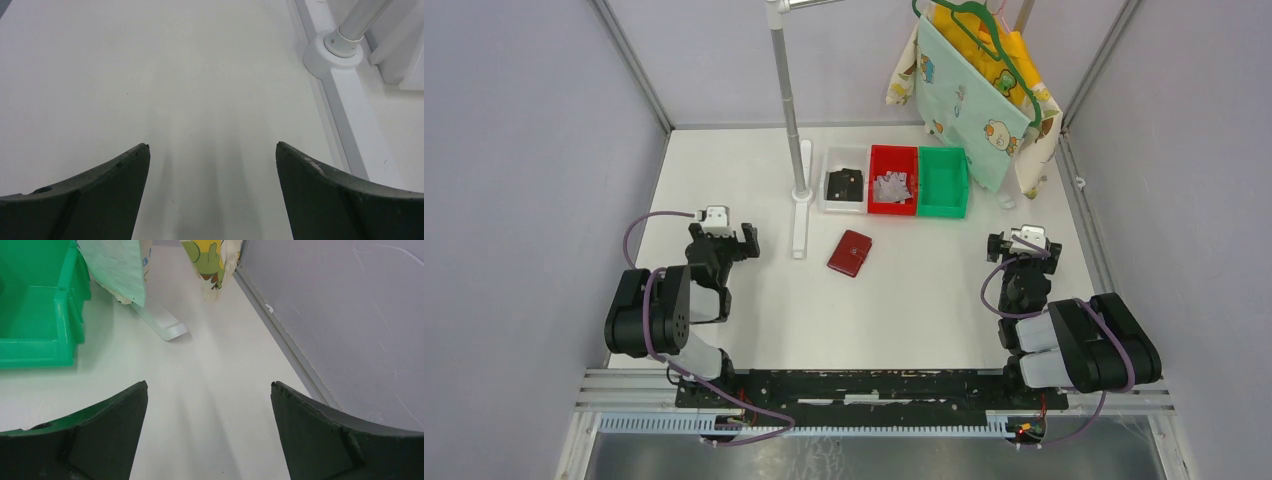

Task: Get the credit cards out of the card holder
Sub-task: Move the storage box to the center of the board.

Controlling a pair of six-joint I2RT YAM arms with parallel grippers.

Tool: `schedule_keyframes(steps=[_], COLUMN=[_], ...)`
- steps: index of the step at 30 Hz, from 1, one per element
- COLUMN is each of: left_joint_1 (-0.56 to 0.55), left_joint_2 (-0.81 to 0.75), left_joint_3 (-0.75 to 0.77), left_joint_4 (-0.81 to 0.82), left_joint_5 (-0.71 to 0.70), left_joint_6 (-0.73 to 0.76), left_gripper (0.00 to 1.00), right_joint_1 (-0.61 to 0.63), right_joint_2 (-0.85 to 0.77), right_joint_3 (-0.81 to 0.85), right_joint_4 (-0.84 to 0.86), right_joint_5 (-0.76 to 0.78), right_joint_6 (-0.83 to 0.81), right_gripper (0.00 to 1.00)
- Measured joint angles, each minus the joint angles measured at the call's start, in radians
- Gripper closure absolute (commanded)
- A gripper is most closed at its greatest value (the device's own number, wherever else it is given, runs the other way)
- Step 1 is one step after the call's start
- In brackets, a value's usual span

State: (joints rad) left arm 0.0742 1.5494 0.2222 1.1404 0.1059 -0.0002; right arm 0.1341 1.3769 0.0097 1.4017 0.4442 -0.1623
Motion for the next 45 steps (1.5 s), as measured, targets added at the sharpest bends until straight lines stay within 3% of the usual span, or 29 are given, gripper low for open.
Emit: schedule_keyframes(steps=[16, 21, 27, 32, 39, 45], left_joint_1=[0.012, 0.038, 0.046, 0.059, 0.078, 0.078], left_joint_2=[-0.002, -0.054, -0.2, -0.267, -0.334, -0.335], left_joint_3=[0.0, 0.01, 0.206, 0.412, 0.518, 0.585], left_joint_4=[-0.004, -0.075, -0.414, -0.707, -1.049, -1.29], left_joint_5=[0.009, 0.018, 0.039, 0.077, 0.146, 0.253], left_joint_6=[0.0, 0.0, 0.005, 0.05, 0.124, 0.2], left_gripper=[0.0, 0.0, 0.0, 0.0, 0.0, 0.0], right_joint_1=[0.0, 0.017, 0.025, 0.025, 0.032, 0.174], right_joint_2=[-0.002, -0.119, -0.347, -0.416, -0.411, -0.345], right_joint_3=[0.0, 0.0, 0.069, 0.206, 0.315, 0.341], right_joint_4=[-0.002, -0.06, -0.482, -0.757, -0.972, -1.073], right_joint_5=[0.004, 0.048, 0.121, 0.042, -0.177, -0.18], right_joint_6=[0.0, 0.005, 0.117, 0.307, 0.457, 0.48], right_gripper=[0.02, 0.02, 0.02, 0.02, 0.02, 0.1])
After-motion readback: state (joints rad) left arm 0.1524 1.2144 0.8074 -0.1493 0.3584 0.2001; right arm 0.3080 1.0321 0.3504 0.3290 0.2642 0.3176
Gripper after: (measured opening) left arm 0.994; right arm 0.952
